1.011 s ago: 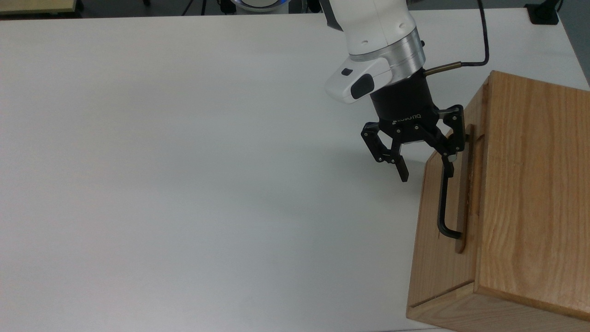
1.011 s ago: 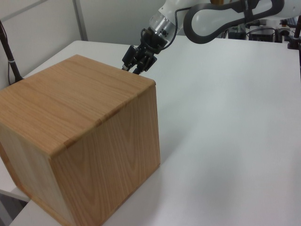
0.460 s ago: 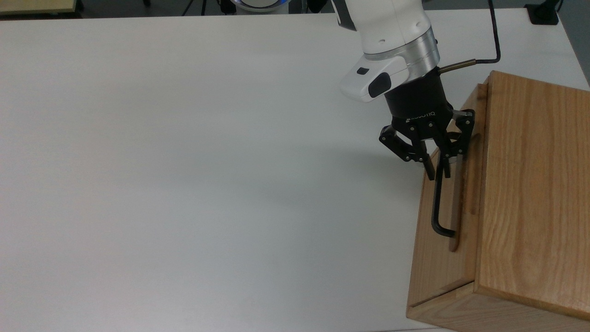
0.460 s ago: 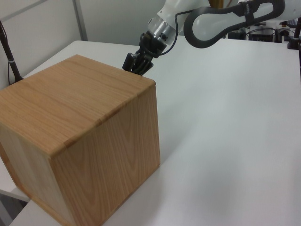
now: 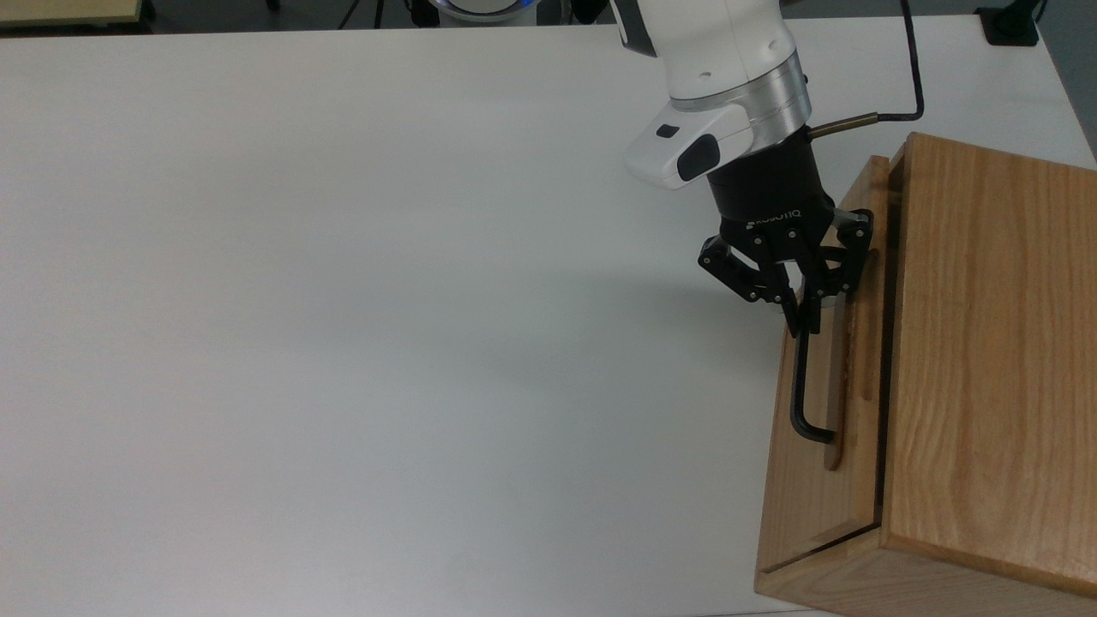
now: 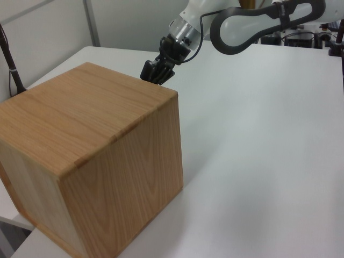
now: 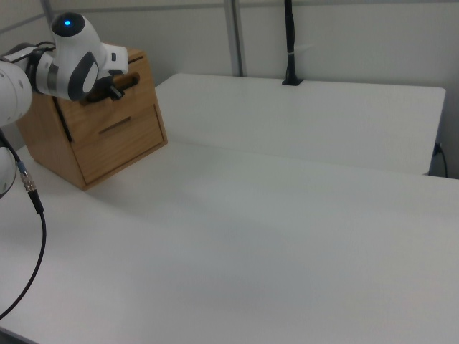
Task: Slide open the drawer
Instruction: 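Pull the handle away from the cabinet, sliding the drawer out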
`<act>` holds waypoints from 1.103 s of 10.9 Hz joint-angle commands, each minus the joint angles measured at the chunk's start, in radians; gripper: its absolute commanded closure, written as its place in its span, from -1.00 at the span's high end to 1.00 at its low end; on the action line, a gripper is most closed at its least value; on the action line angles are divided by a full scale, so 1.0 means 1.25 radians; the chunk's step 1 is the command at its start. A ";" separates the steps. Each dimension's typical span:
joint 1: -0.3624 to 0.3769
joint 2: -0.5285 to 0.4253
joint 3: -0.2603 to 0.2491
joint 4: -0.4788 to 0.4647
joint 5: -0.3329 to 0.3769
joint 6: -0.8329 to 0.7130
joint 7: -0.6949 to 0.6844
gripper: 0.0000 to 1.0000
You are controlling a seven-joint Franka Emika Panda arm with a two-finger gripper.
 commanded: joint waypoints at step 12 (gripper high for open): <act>-0.178 -0.137 -0.002 -0.106 -0.016 -0.225 -0.330 -1.00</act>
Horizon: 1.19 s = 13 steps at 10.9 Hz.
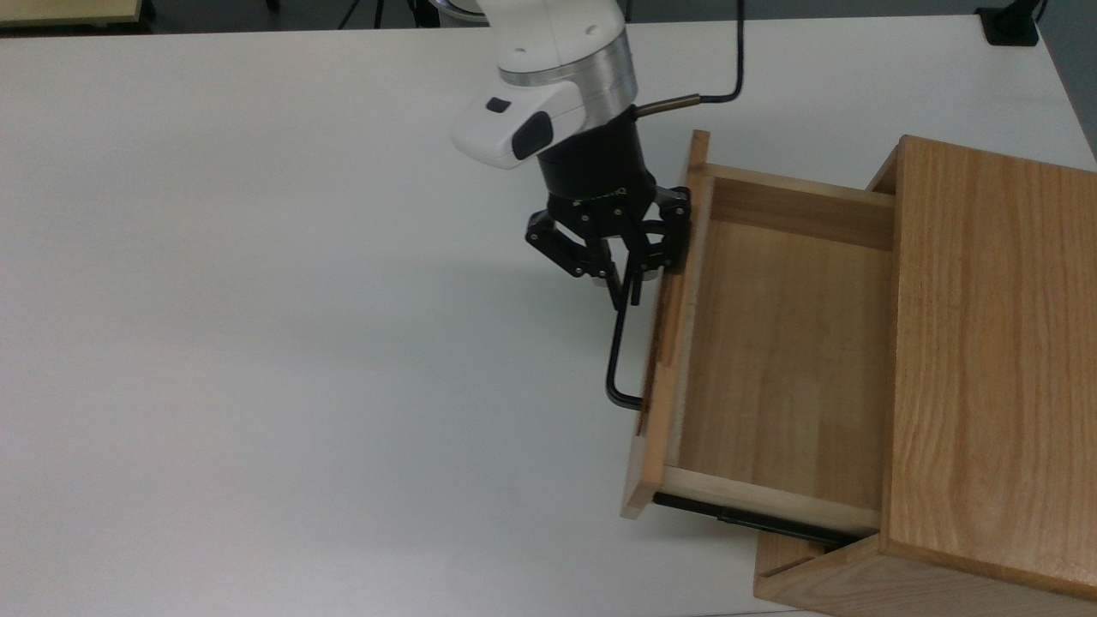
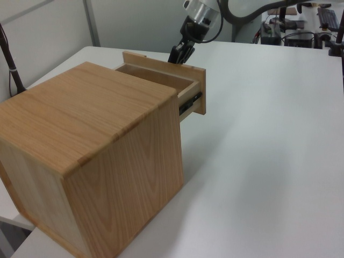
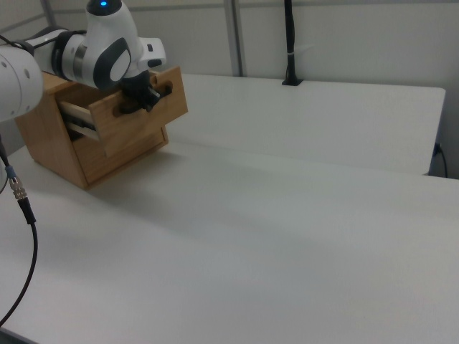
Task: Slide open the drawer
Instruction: 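Pull the handle away from the cabinet, sliding the drawer out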
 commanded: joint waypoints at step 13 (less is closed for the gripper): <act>-0.090 -0.042 -0.009 -0.028 -0.006 -0.059 -0.141 1.00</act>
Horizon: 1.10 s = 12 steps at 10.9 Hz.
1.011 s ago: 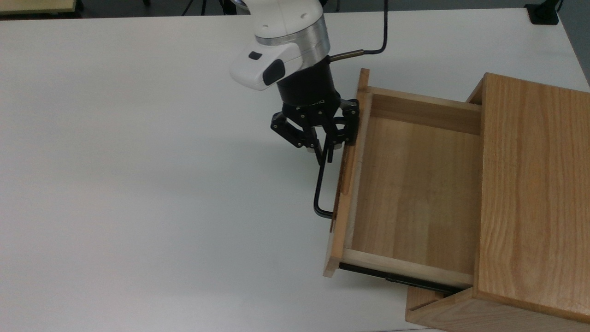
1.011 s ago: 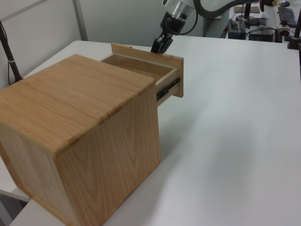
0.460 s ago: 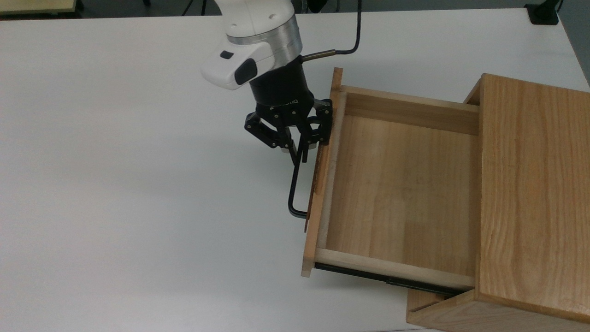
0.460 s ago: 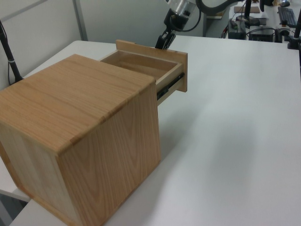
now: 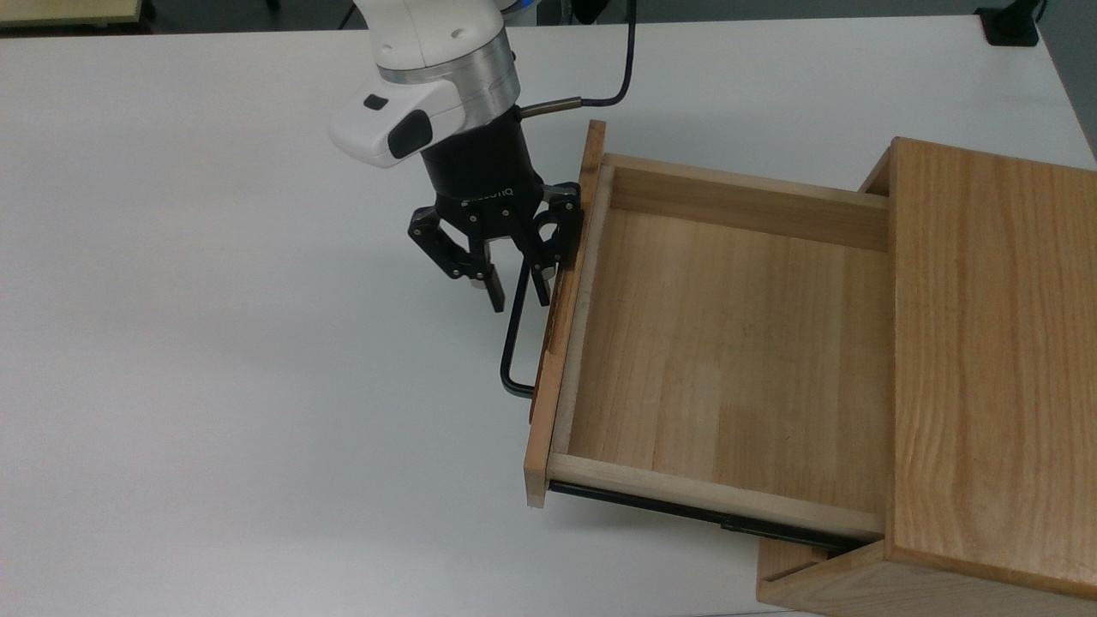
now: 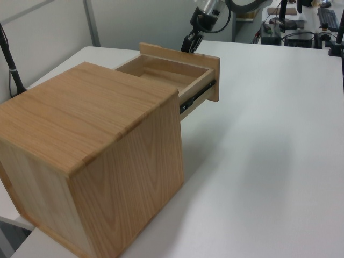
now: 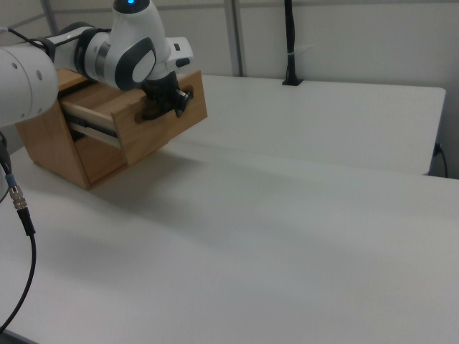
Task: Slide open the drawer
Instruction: 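Open the gripper, release the handle and lift the gripper away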
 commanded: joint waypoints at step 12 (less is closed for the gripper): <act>0.009 -0.306 -0.224 -0.029 -0.019 -0.521 -0.010 1.00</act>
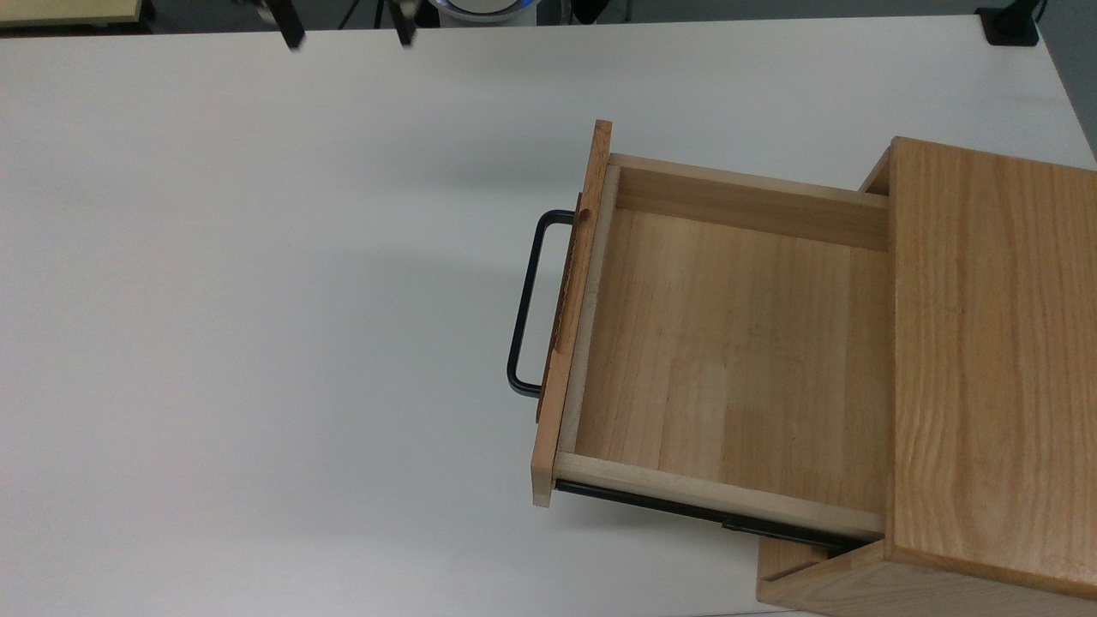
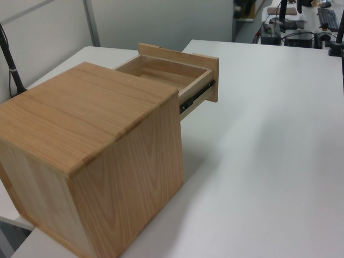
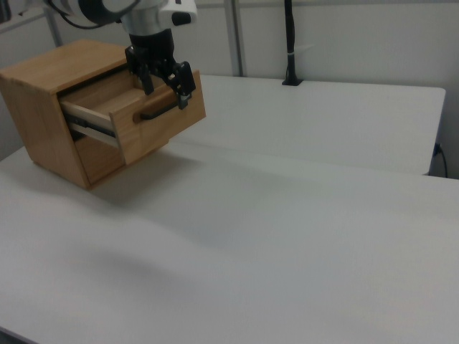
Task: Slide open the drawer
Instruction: 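Open the gripper, release the handle and lift the gripper away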
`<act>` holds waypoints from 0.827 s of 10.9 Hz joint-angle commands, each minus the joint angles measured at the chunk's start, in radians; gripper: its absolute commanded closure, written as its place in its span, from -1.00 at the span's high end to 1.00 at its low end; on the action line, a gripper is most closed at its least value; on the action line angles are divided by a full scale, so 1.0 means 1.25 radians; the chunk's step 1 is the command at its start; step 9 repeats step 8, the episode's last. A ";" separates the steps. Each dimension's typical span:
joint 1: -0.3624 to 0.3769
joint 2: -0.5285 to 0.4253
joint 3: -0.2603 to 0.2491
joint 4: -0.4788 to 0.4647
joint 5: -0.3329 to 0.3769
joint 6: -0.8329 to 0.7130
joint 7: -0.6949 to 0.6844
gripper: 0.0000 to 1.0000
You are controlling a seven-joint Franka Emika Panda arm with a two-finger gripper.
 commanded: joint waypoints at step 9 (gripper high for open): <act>0.149 -0.104 -0.158 -0.114 -0.109 -0.021 -0.017 1.00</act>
